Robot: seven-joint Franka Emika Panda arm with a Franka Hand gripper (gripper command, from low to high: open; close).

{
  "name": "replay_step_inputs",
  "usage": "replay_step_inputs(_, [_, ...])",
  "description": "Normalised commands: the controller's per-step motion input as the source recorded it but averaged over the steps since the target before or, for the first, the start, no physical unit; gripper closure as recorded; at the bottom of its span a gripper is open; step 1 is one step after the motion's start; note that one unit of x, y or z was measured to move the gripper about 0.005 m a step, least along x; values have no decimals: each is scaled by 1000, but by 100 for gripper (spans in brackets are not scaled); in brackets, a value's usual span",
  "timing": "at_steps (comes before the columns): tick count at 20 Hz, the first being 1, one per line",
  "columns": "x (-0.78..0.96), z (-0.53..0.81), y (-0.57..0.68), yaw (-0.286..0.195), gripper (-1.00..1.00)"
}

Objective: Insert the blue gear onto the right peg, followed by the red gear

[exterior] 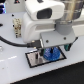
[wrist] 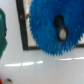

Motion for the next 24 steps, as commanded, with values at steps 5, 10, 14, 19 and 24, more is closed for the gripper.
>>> replay_step_inputs(5, [-506, 200, 282, 0, -100])
replay_step_inputs(10, [-495, 64, 358, 0, -100])
replay_step_inputs(14, [-558, 22, 424, 0, -100])
replay_step_inputs(19, [-648, 0, 351, 0, -100])
replay_step_inputs(24, [-571, -35, 385, 0, -100])
